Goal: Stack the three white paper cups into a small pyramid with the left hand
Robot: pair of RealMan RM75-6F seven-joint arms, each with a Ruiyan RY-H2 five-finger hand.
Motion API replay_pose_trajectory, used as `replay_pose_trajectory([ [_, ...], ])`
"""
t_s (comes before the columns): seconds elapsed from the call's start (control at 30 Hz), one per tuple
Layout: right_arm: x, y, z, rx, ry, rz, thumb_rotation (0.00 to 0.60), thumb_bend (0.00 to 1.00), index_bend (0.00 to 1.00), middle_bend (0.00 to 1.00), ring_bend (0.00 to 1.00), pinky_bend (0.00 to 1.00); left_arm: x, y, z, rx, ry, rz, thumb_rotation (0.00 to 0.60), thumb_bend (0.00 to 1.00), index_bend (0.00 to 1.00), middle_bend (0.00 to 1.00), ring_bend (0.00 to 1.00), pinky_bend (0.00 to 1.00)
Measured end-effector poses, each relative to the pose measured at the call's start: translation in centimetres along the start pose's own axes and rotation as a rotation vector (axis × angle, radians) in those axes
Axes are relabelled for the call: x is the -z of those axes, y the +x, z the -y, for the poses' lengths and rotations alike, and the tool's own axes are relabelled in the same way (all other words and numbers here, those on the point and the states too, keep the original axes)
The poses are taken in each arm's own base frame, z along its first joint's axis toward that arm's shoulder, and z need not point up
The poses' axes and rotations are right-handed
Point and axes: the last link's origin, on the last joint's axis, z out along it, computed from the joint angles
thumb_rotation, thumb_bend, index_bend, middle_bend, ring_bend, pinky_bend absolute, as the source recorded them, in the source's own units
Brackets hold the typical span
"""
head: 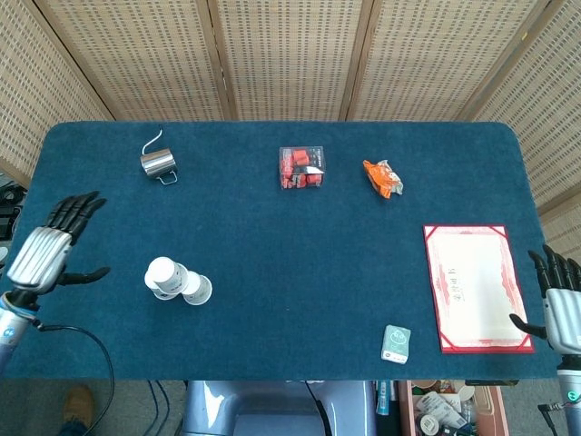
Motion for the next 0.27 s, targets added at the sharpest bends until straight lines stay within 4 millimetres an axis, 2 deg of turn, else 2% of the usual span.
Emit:
replay_pose_trajectory([
  [0.13, 0.1, 0.1, 0.2, 0.004, 0.017, -0.006, 0.6, 0.0, 0.0, 0.0, 0.0, 0.0, 3.1, -1.3, 1.6, -0.028, 0.142, -0.023, 0.6, 0.19, 0.0, 0.0, 0.0, 0.0],
  [0.27, 0.2, 0.1, 0.4, 0.011, 0.036, -0.013, 0.6, 0.0, 0.0, 0.0, 0.0, 0.0, 4.5, -3.3, 1.6, -0.026, 0.171, 0.018, 0.6, 0.19, 0.0, 0.0, 0.0, 0.0],
])
